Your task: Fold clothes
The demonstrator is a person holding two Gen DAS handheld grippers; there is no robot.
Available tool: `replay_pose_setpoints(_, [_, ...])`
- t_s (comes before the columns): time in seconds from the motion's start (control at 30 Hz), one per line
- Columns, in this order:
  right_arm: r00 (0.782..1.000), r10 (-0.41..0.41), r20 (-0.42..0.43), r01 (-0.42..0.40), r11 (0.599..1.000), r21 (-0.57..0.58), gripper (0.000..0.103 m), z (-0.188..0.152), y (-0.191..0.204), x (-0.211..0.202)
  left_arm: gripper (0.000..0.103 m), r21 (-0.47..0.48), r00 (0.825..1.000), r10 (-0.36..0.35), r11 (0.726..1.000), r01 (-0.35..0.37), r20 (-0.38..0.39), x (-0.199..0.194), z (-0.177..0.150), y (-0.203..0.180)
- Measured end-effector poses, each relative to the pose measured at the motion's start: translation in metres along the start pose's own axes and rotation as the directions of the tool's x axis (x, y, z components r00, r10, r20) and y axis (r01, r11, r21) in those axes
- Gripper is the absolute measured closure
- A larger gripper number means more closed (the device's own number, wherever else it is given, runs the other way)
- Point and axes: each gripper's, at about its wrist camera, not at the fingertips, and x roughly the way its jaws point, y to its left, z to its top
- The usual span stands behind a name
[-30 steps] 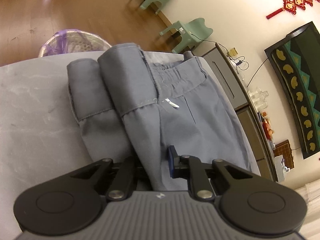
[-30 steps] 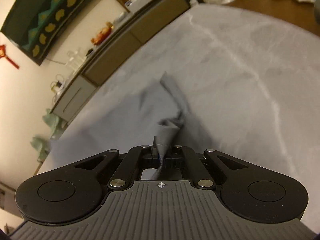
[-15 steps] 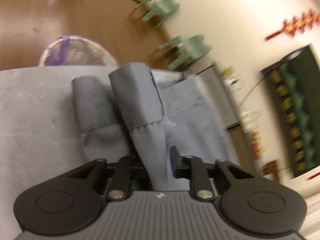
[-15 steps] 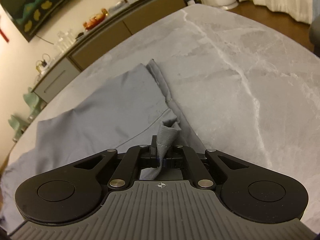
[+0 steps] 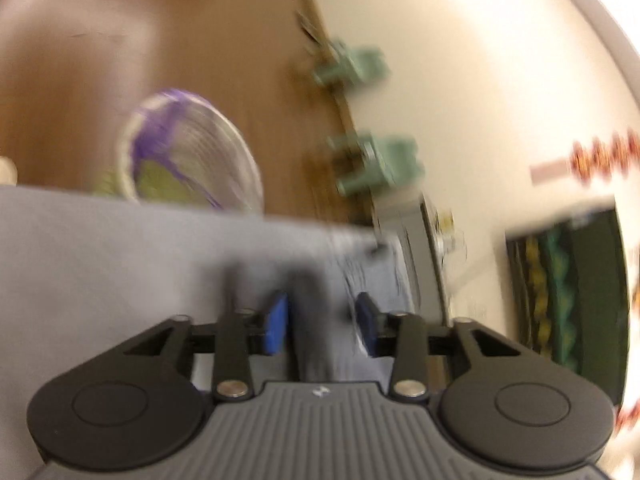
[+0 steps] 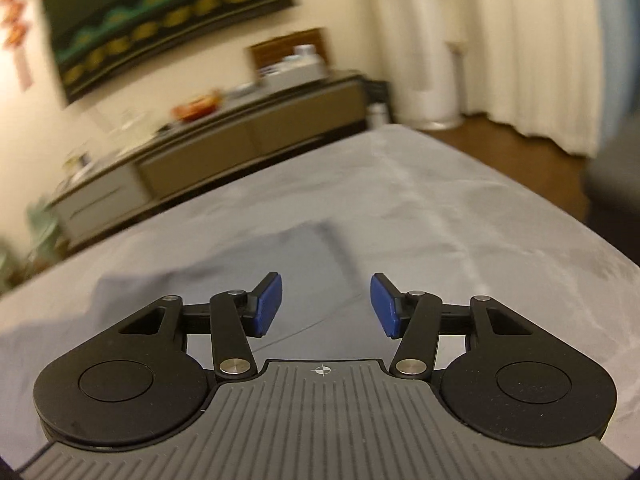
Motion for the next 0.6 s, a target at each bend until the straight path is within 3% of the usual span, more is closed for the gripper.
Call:
replay_pose_setpoints(0.07, [1.0, 0.027, -0.008, -0.027, 0.998, -0.052, 0.049, -0.009, 0.019, -0.006, 0.052, -0.064, 0.999, -0.03, 0.997, 0.03, 0.013, -0.011, 0.008, 0.012])
replay_pose_setpoints(0.17, [0.997, 0.07, -0.035, -0.073, 0.991, -0.112, 0.049, -0.022, 0.049, -0.007, 0.054, -0.017, 1.0, -0.013, 1.0, 0.014, 0.019, -0.026, 0.008, 0.007])
replay_pose_setpoints(0.3, [0.988, 0.141, -0.065, -0.151, 0.971, -0.186, 0.044, -0.038, 0.088, -0.009, 0.054, 0.193, 0.996, -0.033, 0.98, 0.049, -0.086, -0.022, -0.025, -0.033])
replay_pose_setpoints(0.37, [0.984, 0.156, -0.083, -0.169, 0.965, -0.2, 0.043, -0.045, 0.1, -0.008, 0.053, 0.328, 0.992, 0.026, 0.944, 0.016, -0.123, -0.009, -0.049, -0.055])
replay_pose_setpoints(0.43, [0.977, 0.181, -0.114, -0.198, 0.965, -0.169, 0.042, -0.052, 0.104, -0.006, 0.053, 0.421, 0.987, 0.132, 0.903, -0.081, -0.094, 0.006, -0.065, -0.068])
replay_pose_setpoints(0.47, [0.972, 0.196, -0.131, -0.215, 0.966, -0.143, 0.042, -0.055, 0.104, -0.004, 0.057, 0.447, 0.984, 0.162, 0.888, -0.111, -0.078, 0.011, -0.069, -0.07])
replay_pose_setpoints(0.53, [0.959, 0.231, -0.162, -0.244, 0.968, -0.06, 0.042, -0.061, 0.096, -0.002, 0.09, 0.496, 0.976, 0.212, 0.853, -0.163, -0.042, 0.023, -0.074, -0.074])
replay_pose_setpoints(0.57, [0.952, 0.25, -0.179, -0.255, 0.967, -0.008, 0.042, -0.063, 0.088, -0.001, 0.096, 0.512, 0.975, 0.221, 0.842, -0.172, -0.034, 0.028, -0.073, -0.074])
replay_pose_setpoints(0.6, [0.941, 0.269, -0.205, -0.265, 0.963, 0.047, 0.042, -0.066, 0.079, 0.003, 0.098, 0.509, 0.979, 0.201, 0.847, -0.153, -0.04, 0.032, -0.07, -0.072])
